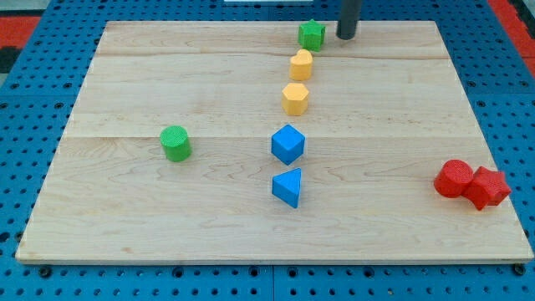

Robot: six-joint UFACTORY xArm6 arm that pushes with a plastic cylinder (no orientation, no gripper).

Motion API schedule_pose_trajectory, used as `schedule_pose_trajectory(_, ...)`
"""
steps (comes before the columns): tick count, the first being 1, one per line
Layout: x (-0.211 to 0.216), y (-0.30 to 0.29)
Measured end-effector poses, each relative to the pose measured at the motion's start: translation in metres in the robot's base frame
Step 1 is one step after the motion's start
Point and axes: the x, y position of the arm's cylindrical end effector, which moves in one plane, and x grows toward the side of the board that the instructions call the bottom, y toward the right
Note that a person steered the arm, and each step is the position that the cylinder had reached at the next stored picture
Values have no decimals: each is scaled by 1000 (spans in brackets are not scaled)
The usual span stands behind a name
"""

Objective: Move the yellow blocks below the green star

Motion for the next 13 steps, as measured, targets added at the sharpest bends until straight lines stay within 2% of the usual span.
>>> schedule_pose_trajectory(2,0,-45)
schedule_pose_trajectory(3,12,-35)
schedule_pose_trajectory(4,68,53)
schedule_pose_trajectory(5,81,49)
schedule_pose_trajectory(6,81,-14)
schedule_pose_trajectory(9,70,-62)
schedule_pose_trajectory(10,101,-14)
schedule_pose_trajectory(11,137,-4)
schedule_pose_trajectory(13,171,-28)
